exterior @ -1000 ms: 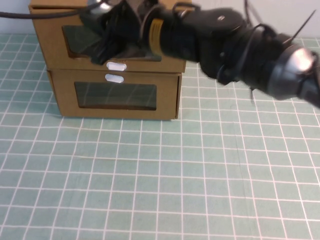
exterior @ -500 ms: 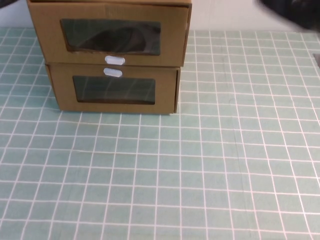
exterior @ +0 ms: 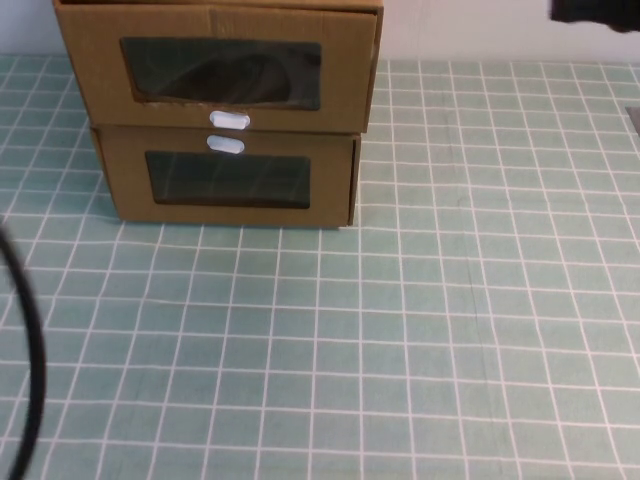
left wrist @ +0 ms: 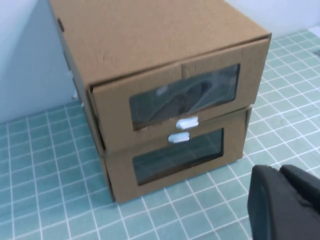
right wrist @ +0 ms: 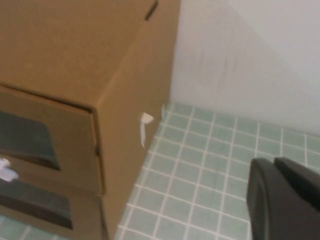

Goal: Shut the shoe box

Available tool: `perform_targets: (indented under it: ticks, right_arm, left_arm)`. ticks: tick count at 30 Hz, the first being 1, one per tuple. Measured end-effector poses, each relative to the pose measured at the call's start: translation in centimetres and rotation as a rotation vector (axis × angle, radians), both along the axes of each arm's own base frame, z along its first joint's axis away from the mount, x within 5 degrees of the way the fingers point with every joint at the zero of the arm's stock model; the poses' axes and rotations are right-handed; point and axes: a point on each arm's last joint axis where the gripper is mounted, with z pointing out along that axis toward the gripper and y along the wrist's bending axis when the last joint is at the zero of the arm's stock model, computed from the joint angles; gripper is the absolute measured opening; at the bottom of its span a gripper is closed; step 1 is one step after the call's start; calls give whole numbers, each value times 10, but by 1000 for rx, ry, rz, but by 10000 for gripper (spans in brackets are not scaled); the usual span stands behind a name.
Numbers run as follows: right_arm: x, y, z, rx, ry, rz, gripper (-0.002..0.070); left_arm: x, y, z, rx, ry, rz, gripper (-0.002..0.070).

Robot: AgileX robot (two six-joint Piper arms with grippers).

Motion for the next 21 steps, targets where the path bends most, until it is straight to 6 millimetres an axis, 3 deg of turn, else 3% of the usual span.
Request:
perform_targets:
  ticks: [4, 7, 14, 21]
  right_arm:
    - [-50, -15, -1, 121, -109, 46, -14]
    - [-82, -26, -21, 193, -120, 63, -14]
    - [-150, -51, -94, 301, -132, 78, -14]
    - [-186, -66, -169, 282, -74, 67, -14]
  left_arm:
    - [-16, 5, -52, -47, -34, 51, -5]
    - [-23, 8, -87, -97, -37, 89, -5]
    - [-30, 13, -147, -184, -52, 153, -5]
    - [-21, 14, -188, -244, -11, 208, -5]
